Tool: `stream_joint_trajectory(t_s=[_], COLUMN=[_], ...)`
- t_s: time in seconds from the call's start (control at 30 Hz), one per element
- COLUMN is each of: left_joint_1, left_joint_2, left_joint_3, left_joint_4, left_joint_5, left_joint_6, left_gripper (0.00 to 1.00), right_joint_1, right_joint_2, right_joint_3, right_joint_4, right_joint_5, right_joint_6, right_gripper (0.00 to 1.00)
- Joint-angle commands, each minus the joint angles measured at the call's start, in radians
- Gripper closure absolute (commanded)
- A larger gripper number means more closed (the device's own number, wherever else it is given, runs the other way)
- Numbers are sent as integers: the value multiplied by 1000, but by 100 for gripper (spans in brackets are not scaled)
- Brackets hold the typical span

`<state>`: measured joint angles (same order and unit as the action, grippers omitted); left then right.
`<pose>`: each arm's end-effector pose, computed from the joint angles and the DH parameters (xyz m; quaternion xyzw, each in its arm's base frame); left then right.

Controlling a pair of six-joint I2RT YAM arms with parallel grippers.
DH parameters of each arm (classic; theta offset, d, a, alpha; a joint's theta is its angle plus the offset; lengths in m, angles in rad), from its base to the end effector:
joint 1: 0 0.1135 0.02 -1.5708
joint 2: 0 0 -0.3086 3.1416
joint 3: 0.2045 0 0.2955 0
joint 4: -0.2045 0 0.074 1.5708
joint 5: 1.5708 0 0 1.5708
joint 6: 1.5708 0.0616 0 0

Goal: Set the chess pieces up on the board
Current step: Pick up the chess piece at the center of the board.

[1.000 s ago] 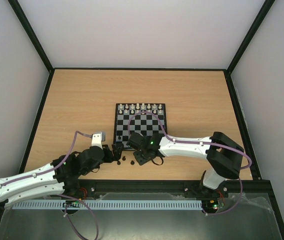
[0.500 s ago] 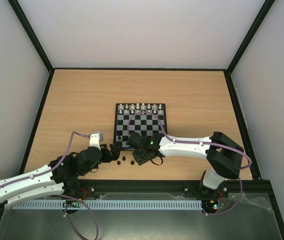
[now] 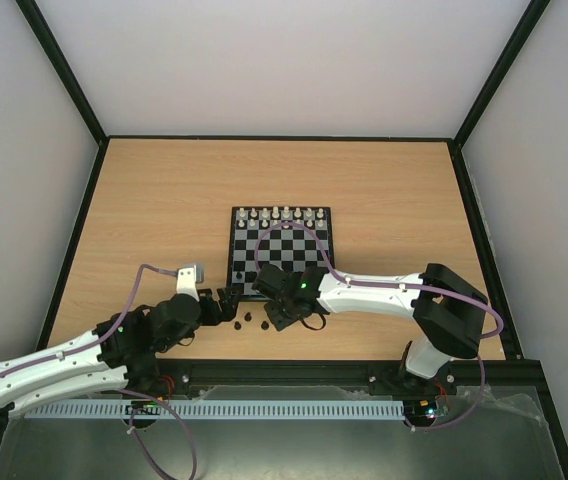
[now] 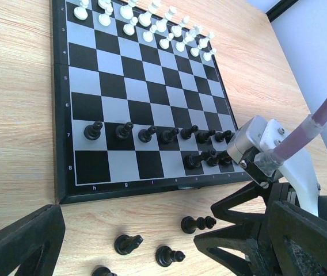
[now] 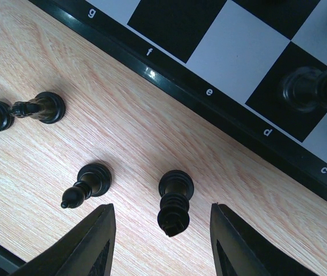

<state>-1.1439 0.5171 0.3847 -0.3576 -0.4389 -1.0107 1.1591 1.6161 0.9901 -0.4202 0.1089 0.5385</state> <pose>0.0905 -0.1357 0.2263 -0.0560 0.8425 -0.3538 0.4023 0.1547 0.3376 0.1838 -0.2810 0.9226 0.1596 0.2106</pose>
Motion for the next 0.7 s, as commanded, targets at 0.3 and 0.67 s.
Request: stream_joint_trajectory(t_s=[0.3, 0.67], left_joint_1=[6, 5], left_joint_2=[-17, -45], left_joint_3=[16, 6], left_joint_4=[-34, -47], left_joint_5=[-18, -26], left_joint_6=[12, -9], left_gripper=[1, 0], right_joint_1=[8, 8], right_joint_2=[1, 26], right_joint_3=[21, 37], right_joint_4=[-13, -27], right_joint_5=[0, 12], right_joint_6=[3, -15], right_gripper=[54, 54])
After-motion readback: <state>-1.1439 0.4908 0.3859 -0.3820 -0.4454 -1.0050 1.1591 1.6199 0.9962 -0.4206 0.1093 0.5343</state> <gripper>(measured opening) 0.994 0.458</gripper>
